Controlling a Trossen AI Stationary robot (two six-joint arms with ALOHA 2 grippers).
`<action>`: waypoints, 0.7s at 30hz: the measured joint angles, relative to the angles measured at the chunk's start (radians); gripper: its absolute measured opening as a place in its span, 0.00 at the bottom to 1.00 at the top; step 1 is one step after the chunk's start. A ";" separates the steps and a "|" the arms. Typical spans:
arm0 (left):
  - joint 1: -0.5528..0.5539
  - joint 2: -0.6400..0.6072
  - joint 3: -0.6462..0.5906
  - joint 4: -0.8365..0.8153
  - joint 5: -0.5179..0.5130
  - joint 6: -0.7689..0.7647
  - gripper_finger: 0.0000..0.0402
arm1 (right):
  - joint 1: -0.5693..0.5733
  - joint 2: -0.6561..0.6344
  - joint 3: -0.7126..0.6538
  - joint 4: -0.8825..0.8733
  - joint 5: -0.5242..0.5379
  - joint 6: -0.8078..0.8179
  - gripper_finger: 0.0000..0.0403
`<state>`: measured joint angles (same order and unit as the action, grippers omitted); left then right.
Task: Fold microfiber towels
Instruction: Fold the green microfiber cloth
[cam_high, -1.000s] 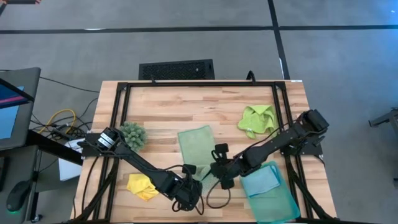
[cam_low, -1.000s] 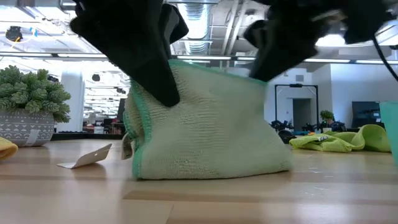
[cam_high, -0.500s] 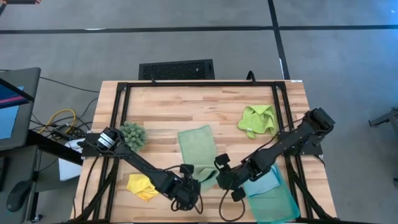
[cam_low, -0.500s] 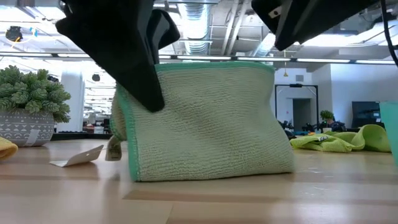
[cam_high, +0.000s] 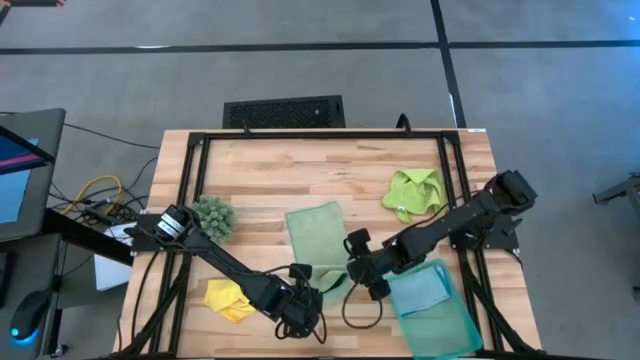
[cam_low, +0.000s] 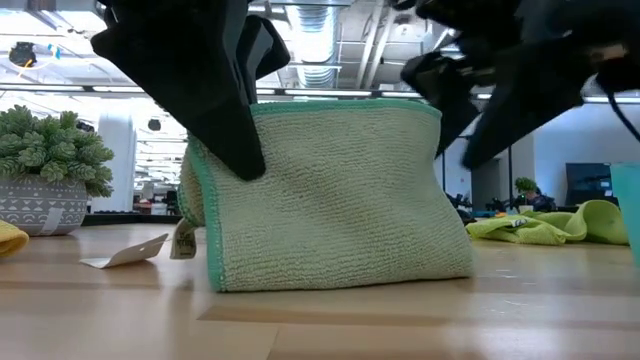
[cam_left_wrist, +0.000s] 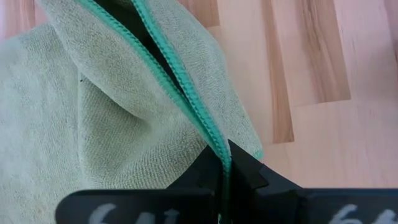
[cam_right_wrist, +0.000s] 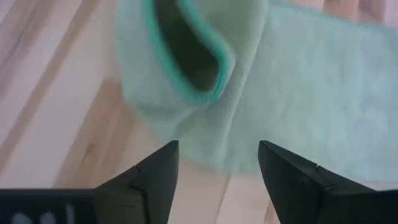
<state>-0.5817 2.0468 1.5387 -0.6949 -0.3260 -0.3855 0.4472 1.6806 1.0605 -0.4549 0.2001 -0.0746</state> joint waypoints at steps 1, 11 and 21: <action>0.000 0.000 0.000 0.000 0.000 0.000 0.00 | -0.009 0.000 -0.019 0.047 -0.003 -0.026 0.61; 0.000 0.000 0.000 0.001 0.000 0.003 0.00 | -0.008 0.000 -0.069 0.240 -0.052 -0.151 0.56; 0.000 0.000 0.000 0.001 0.005 0.003 0.00 | 0.004 0.008 -0.069 0.251 -0.095 -0.164 0.15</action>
<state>-0.5816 2.0468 1.5383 -0.6937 -0.3212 -0.3824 0.4509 1.6886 0.9913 -0.2040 0.1051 -0.2383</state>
